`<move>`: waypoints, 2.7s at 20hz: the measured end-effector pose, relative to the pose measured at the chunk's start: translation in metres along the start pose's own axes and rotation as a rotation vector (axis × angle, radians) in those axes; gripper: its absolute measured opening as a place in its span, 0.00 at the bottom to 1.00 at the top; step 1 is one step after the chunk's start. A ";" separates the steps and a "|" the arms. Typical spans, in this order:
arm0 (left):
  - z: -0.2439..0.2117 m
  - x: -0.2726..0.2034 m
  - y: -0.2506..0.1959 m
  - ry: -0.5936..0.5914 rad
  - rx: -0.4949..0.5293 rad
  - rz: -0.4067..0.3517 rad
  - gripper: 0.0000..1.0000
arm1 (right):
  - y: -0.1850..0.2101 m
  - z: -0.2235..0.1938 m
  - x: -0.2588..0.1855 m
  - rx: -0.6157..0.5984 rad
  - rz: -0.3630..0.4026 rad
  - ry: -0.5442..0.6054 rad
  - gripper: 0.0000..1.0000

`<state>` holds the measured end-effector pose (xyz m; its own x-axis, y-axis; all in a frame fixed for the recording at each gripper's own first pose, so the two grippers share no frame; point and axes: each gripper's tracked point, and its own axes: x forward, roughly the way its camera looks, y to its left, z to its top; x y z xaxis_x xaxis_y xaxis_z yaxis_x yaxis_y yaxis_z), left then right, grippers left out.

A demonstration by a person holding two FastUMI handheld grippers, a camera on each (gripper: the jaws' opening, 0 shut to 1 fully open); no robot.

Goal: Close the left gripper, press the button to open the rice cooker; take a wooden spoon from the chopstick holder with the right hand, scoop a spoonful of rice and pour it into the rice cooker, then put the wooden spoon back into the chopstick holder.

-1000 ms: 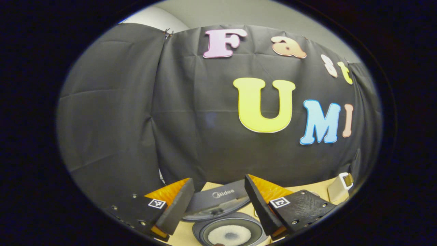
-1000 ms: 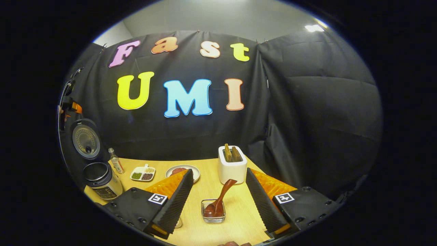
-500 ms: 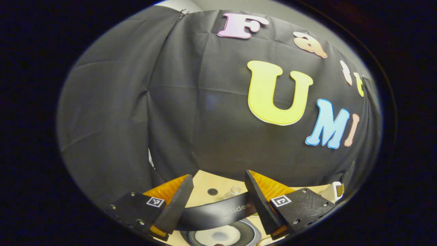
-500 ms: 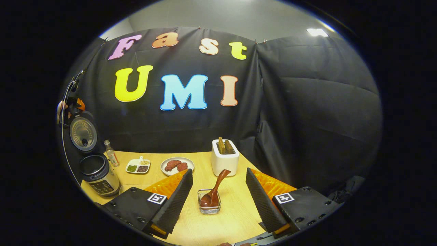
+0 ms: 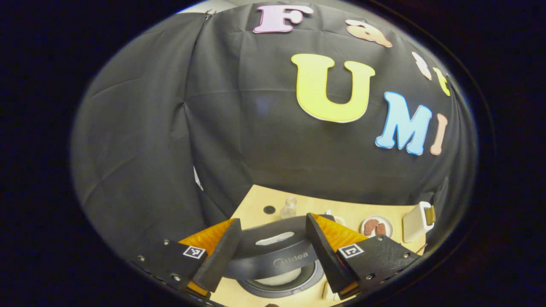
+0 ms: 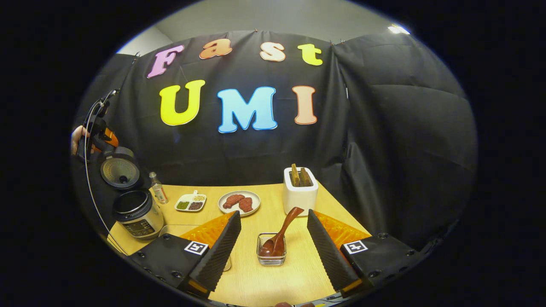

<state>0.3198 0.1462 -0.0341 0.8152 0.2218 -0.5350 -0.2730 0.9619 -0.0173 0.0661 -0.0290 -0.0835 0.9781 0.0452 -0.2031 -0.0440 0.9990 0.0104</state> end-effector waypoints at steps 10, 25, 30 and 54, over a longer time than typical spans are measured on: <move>-0.116 -0.016 -0.027 0.168 -0.100 0.038 0.96 | -0.024 -0.001 0.022 -0.058 0.165 0.033 0.94; -0.203 0.014 -0.037 0.419 -0.072 0.053 0.96 | -0.050 -0.039 0.026 0.005 0.116 0.107 0.99; -0.210 0.018 -0.037 0.451 -0.007 0.070 0.95 | -0.054 -0.051 0.025 0.041 0.108 0.132 0.99; -0.134 -0.199 -0.131 -0.138 0.090 -0.015 0.93 | -0.069 -0.008 0.036 0.045 0.218 0.093 0.98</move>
<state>0.1245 -0.0451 -0.0383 0.8830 0.2213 -0.4140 -0.2186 0.9743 0.0545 0.1025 -0.0959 -0.0994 0.9233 0.2619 -0.2809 -0.2409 0.9646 0.1073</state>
